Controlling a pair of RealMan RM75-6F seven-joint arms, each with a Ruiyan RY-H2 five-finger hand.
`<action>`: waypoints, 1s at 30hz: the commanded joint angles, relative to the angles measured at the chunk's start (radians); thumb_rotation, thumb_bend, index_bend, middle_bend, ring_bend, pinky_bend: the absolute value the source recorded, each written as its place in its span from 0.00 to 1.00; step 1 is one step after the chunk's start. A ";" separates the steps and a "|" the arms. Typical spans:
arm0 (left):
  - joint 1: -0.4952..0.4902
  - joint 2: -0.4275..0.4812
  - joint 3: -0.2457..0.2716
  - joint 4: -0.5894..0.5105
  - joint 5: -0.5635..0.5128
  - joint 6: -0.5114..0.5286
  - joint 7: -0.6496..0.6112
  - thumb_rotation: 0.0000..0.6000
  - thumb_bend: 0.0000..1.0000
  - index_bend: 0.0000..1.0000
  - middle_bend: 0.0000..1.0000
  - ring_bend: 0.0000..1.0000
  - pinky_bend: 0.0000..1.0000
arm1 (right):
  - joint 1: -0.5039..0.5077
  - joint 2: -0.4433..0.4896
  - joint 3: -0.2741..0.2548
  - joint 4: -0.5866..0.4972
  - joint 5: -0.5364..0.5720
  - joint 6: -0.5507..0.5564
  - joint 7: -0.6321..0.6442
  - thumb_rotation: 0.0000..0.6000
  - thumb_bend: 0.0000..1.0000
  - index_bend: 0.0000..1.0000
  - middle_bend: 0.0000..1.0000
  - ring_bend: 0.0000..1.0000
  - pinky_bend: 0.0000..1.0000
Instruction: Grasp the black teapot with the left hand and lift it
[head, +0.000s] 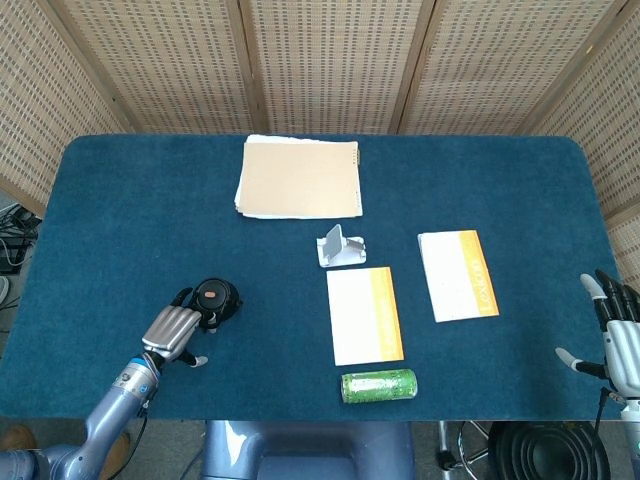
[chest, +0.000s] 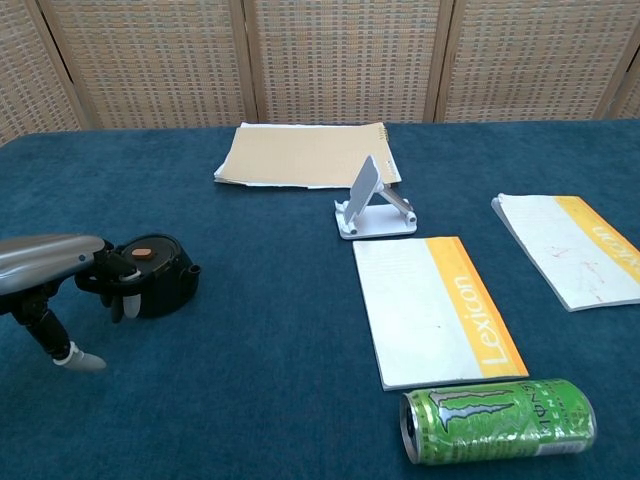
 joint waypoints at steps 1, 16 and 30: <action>0.001 -0.004 0.000 0.001 -0.003 0.005 0.006 1.00 0.00 0.50 0.48 0.39 0.00 | 0.000 0.000 0.000 0.000 0.000 0.000 0.001 1.00 0.00 0.00 0.00 0.00 0.00; 0.013 -0.021 -0.016 0.008 -0.007 0.058 0.022 1.00 0.00 1.00 0.96 0.68 0.00 | 0.000 0.000 0.000 0.000 0.001 -0.001 0.001 1.00 0.00 0.00 0.00 0.00 0.00; 0.046 0.018 -0.028 0.086 0.231 0.162 -0.129 0.90 0.00 1.00 1.00 0.85 0.08 | 0.000 0.000 -0.001 -0.003 -0.001 0.001 -0.003 1.00 0.00 0.00 0.00 0.00 0.00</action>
